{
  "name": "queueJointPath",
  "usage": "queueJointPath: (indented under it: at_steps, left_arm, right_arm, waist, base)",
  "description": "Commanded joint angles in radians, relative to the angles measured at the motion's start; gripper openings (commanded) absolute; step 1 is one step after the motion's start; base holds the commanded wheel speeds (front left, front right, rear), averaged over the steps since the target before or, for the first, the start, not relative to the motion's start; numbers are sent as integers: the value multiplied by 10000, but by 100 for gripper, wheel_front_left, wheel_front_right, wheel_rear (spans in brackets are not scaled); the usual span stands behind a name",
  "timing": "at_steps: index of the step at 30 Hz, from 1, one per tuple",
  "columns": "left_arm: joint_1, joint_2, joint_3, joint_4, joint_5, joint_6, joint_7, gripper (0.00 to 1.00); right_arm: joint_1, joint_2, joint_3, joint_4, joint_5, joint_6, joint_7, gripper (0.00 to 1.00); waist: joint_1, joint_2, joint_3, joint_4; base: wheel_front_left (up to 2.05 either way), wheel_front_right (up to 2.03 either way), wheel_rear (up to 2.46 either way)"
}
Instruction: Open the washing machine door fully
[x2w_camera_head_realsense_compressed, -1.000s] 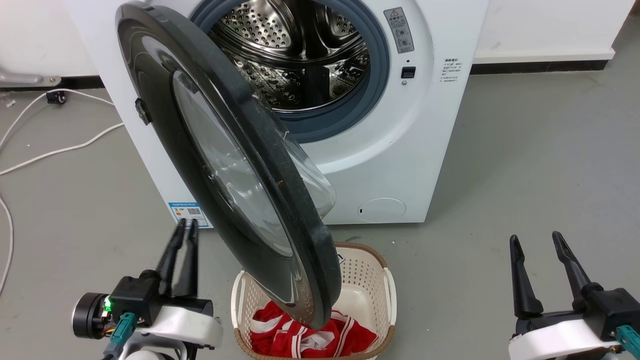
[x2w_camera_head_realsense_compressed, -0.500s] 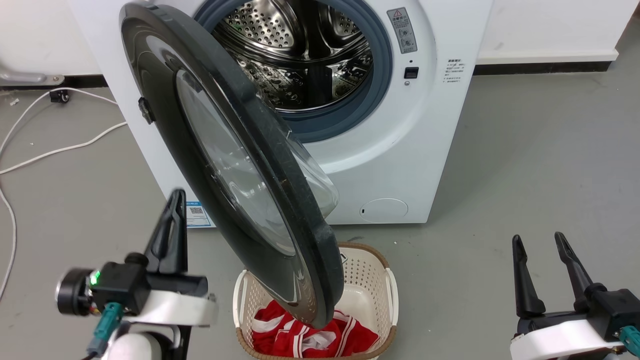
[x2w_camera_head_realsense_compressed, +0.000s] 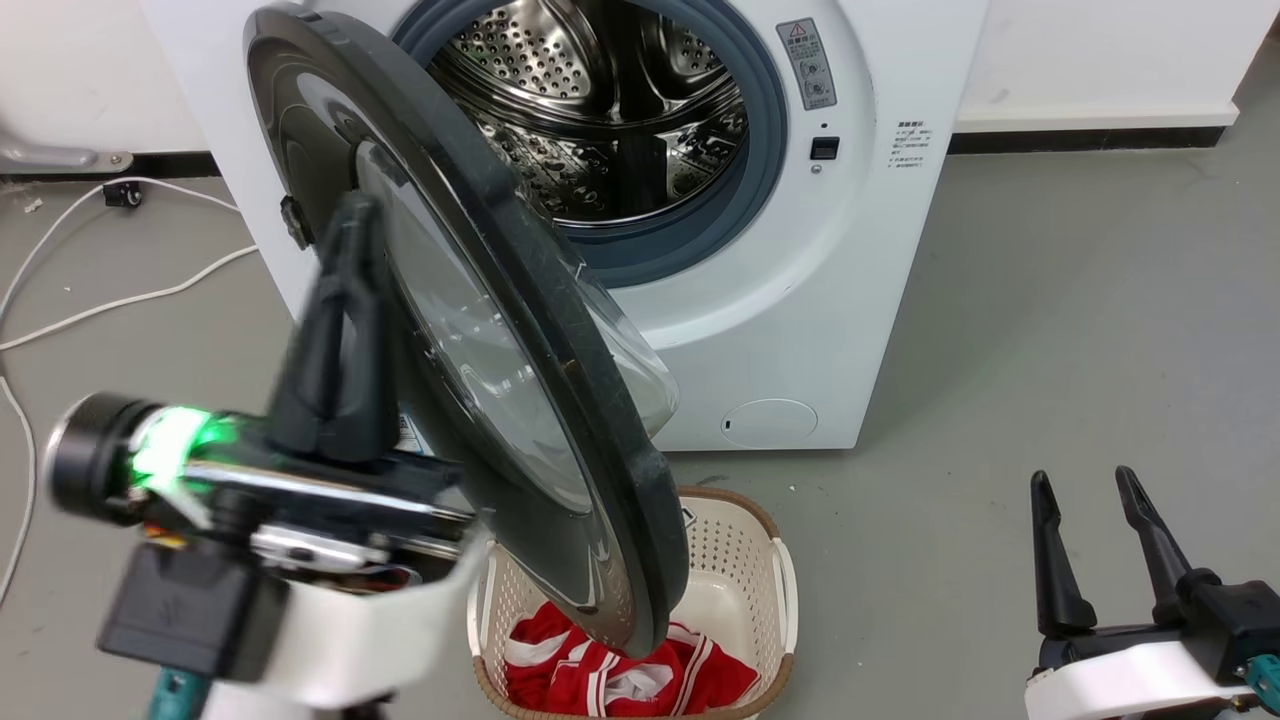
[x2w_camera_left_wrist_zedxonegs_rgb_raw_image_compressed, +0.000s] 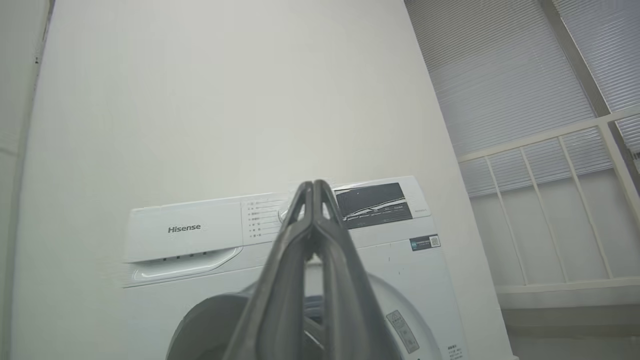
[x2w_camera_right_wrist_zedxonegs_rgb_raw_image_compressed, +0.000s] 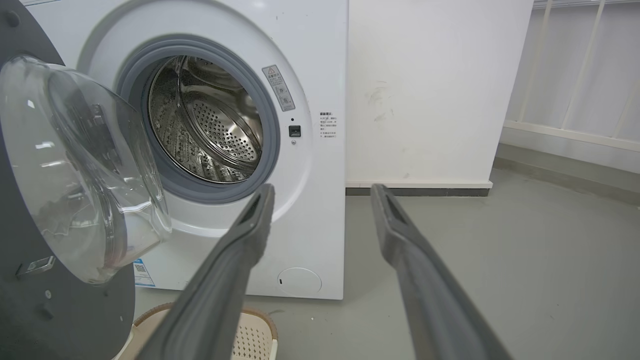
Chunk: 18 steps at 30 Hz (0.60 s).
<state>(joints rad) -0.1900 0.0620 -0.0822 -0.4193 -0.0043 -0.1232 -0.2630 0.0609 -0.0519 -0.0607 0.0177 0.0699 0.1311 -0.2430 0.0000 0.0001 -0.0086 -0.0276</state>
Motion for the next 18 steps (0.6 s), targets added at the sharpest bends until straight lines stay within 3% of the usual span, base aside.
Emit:
queueJointPath:
  at_steps: [1,11,18]
  left_arm:
    - [-168,38,-336,-216,-73,-43,-23,0]
    - [-636,825,-4111,-169,-1233,-74,267,0]
    - [78,1293,-5641,504,-2136,-71,1060,0]
  right_arm:
    - [30,33,-42,23,14,-6,7,100]
    - [117,32,-68,47,98,-6,112,100]
    - [160,30,-13,77,189,-6,139,100]
  waist:
    - [0,-1,4,1]
    - [0,-1,-17,-56]
    - [0,-1,-9,-61]
  base:
    - [0,0,0]
    - [0,0,0]
    - [0,0,0]
